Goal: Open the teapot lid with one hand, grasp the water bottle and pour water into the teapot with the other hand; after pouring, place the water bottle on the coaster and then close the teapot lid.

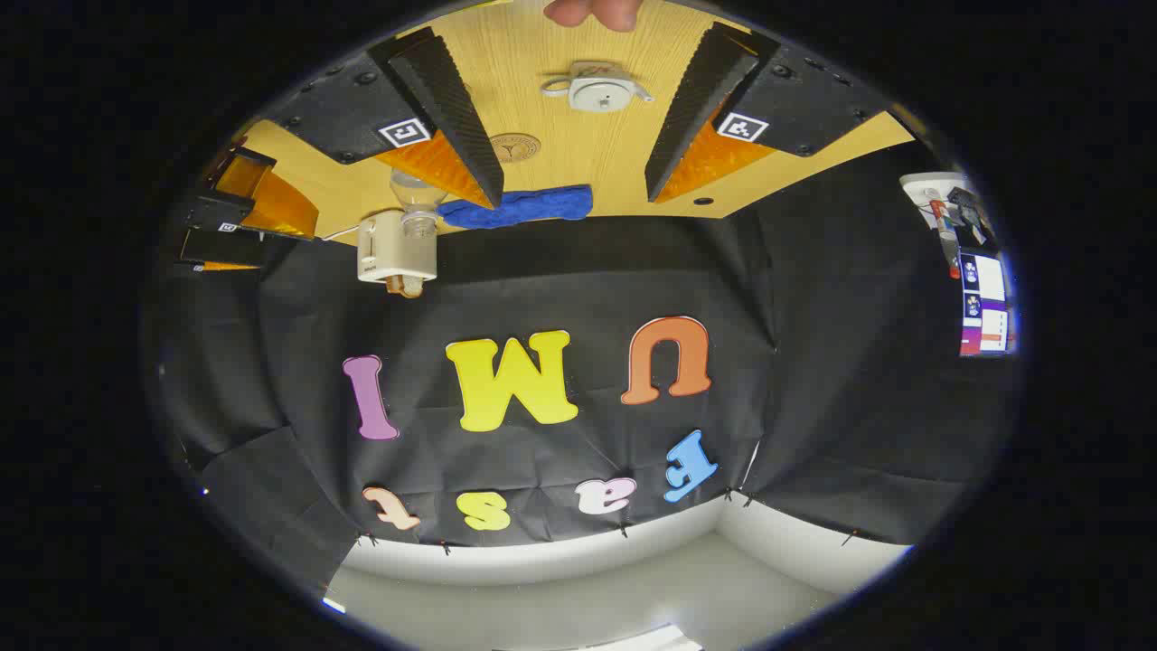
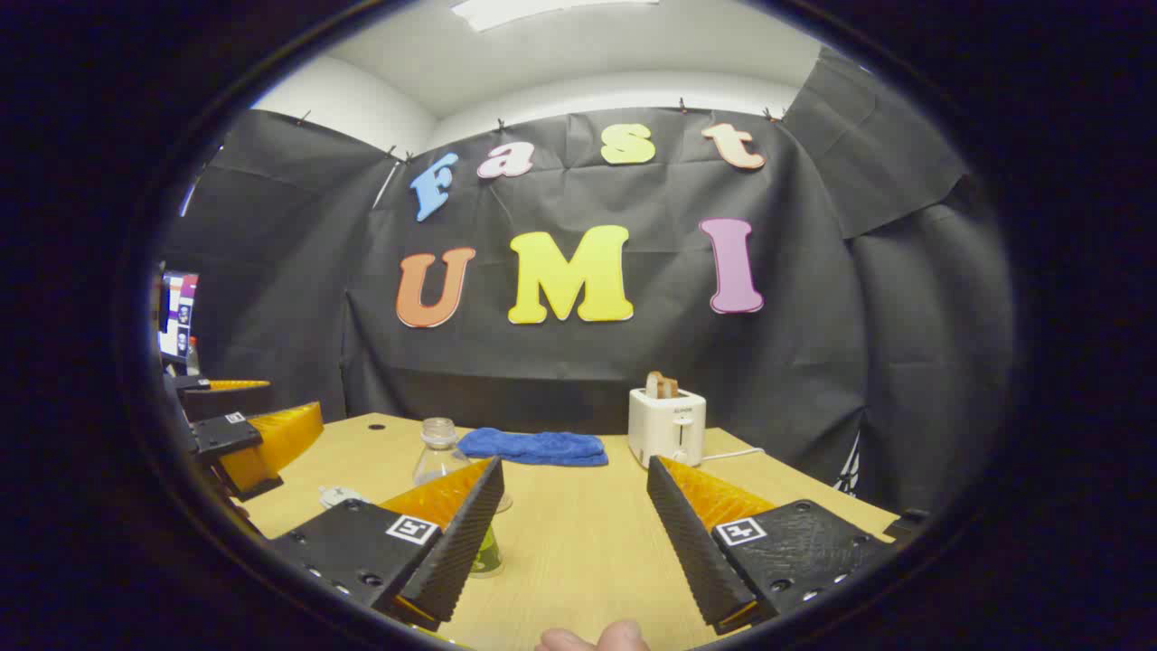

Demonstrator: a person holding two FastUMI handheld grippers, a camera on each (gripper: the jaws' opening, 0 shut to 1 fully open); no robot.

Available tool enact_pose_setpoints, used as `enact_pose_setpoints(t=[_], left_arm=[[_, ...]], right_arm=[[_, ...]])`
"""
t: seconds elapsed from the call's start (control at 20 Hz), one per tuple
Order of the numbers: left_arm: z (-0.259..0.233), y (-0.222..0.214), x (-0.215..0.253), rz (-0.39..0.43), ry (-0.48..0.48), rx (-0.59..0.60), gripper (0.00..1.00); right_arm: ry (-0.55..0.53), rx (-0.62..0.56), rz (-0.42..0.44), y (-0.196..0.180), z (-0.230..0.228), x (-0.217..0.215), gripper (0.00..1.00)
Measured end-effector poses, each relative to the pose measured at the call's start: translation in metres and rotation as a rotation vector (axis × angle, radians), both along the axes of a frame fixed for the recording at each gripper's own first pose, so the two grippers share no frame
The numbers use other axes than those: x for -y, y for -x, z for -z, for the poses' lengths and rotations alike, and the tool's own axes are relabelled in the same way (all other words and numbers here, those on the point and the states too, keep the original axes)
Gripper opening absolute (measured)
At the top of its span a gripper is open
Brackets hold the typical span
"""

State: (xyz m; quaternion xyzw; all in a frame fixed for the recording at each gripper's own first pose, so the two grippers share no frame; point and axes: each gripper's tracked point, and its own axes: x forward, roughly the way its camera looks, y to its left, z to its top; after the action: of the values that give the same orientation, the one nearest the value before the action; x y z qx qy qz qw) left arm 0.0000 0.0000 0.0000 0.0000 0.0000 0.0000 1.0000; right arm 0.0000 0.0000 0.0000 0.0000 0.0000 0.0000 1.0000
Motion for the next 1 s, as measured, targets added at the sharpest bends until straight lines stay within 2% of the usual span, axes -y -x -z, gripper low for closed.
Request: enact_pose_setpoints(t=[0.15,0.2,0.25,1.0], left_arm=[[0.008,-0.002,-0.002,0.002,0.028,-0.018,0.98],[0.009,-0.003,-0.003,-0.003,0.031,-0.022,0.99],[0.01,-0.003,-0.002,0.003,0.03,-0.03,0.98],[0.026,-0.001,0.002,0.02,0.034,-0.078,0.99]], right_arm=[[0.002,-0.005,0.002,-0.001,0.0,0.0,0.95],[0.003,-0.006,0.0,-0.001,0.001,-0.002,0.98],[0.005,-0.008,-0.004,-0.001,0.001,-0.003,0.95],[0.009,-0.035,0.0,-0.004,0.004,0.0,0.95]])
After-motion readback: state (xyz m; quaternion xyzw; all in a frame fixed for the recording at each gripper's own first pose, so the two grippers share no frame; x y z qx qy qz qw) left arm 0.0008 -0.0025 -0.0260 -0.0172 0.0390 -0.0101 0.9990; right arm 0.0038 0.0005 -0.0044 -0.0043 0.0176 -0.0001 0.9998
